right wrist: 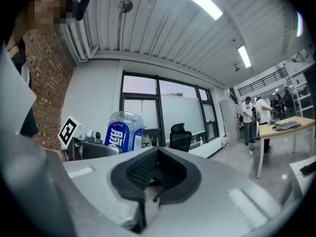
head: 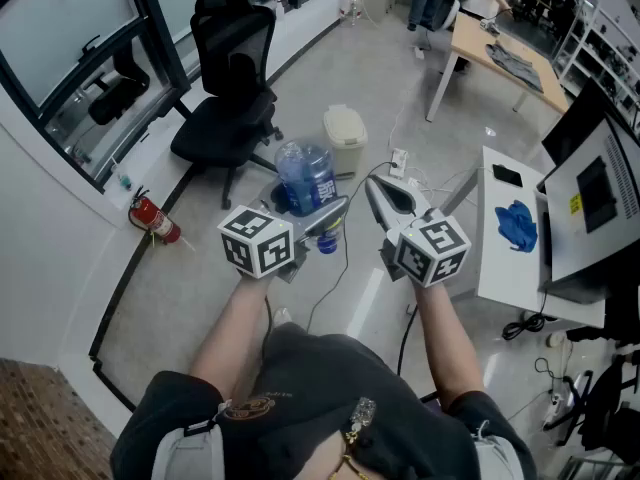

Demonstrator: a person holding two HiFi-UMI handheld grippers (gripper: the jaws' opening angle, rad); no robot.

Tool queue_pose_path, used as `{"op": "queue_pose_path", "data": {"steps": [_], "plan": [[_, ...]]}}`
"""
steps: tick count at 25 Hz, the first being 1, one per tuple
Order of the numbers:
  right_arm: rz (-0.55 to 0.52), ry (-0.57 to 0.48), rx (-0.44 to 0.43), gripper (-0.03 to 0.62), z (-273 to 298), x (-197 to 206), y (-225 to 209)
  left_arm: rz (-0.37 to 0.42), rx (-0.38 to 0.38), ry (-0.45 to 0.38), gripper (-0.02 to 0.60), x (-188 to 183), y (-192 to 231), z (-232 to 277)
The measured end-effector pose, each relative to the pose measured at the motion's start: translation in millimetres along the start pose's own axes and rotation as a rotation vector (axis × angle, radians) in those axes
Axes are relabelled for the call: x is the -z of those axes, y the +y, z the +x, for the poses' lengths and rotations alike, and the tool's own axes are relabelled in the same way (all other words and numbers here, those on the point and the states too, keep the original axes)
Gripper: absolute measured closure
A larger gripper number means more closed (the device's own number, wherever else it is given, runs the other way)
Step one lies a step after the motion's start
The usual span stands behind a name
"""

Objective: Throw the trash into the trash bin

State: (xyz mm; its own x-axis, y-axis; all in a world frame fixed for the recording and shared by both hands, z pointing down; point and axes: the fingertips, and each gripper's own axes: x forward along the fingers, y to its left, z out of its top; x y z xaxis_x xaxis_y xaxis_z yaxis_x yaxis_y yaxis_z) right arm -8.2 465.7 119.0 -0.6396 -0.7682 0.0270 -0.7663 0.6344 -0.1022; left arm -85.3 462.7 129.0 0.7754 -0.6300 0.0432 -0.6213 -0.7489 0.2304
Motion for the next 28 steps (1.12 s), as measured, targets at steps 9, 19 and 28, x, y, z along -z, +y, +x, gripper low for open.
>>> {"op": "queue_pose_path", "data": {"steps": [9,19,28], "plan": [[0.028,-0.006,-0.007,0.592,-1.6,0.8,-1.1,-0.002,-0.008,0.002,0.147,1.3,-0.9,0.3],[0.045,0.000,-0.018,0.591,-2.8,4.9,-2.0,-0.006,-0.037,0.004,0.147,5.6,2.9,-4.9],[0.070,0.018,-0.010,0.592,2.8,13.1,-19.9,-0.017,-0.063,0.013,0.147,9.9,18.2,2.1]]}}
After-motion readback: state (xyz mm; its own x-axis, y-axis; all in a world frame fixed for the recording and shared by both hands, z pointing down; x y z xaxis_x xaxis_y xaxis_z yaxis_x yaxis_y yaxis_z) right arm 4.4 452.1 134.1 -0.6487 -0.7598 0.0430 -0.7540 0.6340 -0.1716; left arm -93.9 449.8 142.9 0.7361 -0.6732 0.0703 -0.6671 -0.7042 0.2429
